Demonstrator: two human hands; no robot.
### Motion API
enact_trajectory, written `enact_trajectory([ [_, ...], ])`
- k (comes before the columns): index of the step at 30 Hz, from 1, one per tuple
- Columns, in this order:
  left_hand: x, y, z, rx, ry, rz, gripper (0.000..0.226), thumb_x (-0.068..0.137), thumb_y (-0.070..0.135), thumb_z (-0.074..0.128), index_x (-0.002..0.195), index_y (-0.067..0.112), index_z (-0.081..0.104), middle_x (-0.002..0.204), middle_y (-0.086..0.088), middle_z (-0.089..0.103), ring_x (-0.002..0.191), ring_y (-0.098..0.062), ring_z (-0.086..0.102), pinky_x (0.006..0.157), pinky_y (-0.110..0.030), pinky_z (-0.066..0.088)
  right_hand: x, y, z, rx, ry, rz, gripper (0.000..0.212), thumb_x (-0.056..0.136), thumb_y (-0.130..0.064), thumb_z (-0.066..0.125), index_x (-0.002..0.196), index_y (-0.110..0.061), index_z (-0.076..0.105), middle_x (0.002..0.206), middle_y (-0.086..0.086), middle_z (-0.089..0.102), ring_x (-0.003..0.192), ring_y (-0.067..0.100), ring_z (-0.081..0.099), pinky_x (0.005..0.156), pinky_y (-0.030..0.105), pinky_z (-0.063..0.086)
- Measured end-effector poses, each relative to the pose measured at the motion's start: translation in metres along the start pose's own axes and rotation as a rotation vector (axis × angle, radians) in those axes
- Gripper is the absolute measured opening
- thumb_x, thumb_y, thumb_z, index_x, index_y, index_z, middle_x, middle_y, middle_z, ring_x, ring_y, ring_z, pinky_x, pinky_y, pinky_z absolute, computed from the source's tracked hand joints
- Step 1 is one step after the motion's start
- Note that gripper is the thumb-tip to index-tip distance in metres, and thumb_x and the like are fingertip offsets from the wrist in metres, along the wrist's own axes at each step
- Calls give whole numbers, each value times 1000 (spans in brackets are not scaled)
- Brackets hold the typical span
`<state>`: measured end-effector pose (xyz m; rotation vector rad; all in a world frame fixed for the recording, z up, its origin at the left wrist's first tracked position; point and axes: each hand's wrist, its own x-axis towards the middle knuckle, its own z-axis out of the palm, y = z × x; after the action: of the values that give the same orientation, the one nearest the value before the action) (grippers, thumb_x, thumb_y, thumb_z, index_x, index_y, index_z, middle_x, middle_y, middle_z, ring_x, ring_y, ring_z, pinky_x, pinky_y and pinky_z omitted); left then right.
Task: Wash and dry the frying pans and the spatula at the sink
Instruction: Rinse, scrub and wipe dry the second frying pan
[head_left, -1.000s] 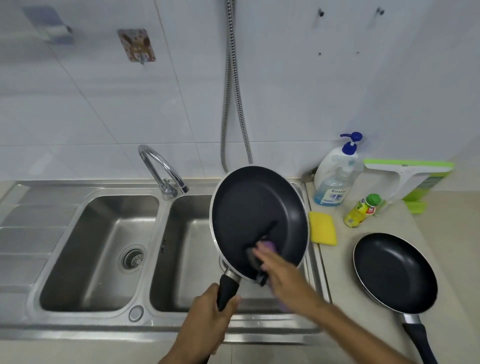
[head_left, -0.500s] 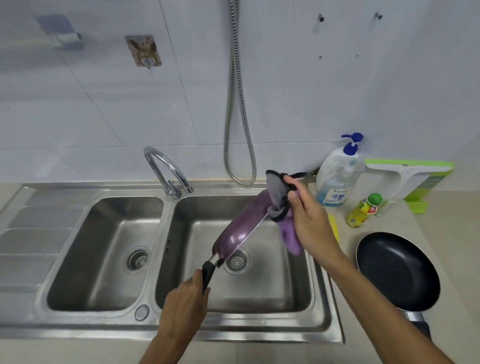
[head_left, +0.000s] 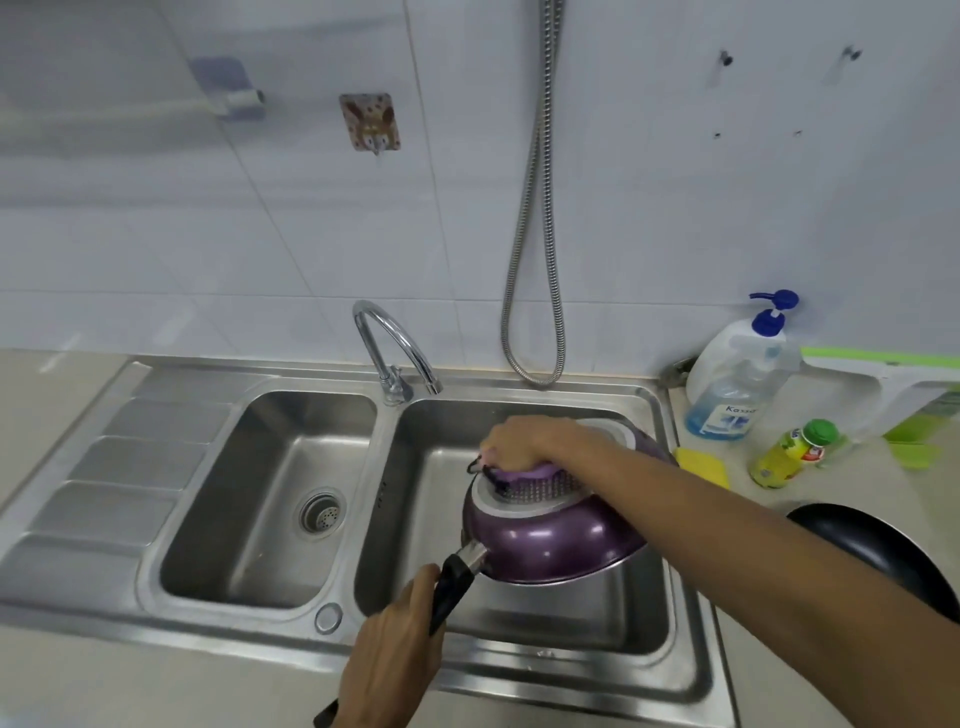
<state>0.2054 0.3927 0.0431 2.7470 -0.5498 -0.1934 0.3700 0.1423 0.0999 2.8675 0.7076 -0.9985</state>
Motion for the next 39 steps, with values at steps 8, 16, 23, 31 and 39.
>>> enact_trajectory([
  [8,7,10,-4,-80,-3,-12,41,79,18,68,105,31,39,80,0,67,67,-35,66,52,-43,49,-96,111,50,372,292,297,31,105,-34,43,103,-19,69,115,4,71,112,25,61,105,40,36],
  [16,10,30,7,-193,17,-109,36,82,23,76,95,27,42,66,2,63,59,-32,63,51,-40,50,-216,57,168,833,718,423,26,98,-24,63,123,-22,71,119,-8,67,108,6,61,96,10,38],
  [23,-3,66,19,-375,22,-195,31,80,17,84,89,16,54,67,8,64,54,-14,58,52,-16,42,-218,17,331,547,626,575,48,109,-37,31,129,-12,67,141,0,56,128,27,58,116,24,26],
  [31,-33,110,14,-504,12,-231,32,89,28,75,72,20,49,56,-9,57,51,-25,57,43,-21,37,-221,-32,315,497,635,700,55,107,-43,17,141,-20,53,145,13,53,136,34,48,106,53,45],
  [39,-61,173,7,-1023,-20,-182,16,91,24,74,95,11,65,83,-3,79,76,-19,78,71,-38,59,-242,-161,245,1169,977,413,50,105,-51,39,152,-49,22,146,-21,41,133,-6,41,108,19,40],
])
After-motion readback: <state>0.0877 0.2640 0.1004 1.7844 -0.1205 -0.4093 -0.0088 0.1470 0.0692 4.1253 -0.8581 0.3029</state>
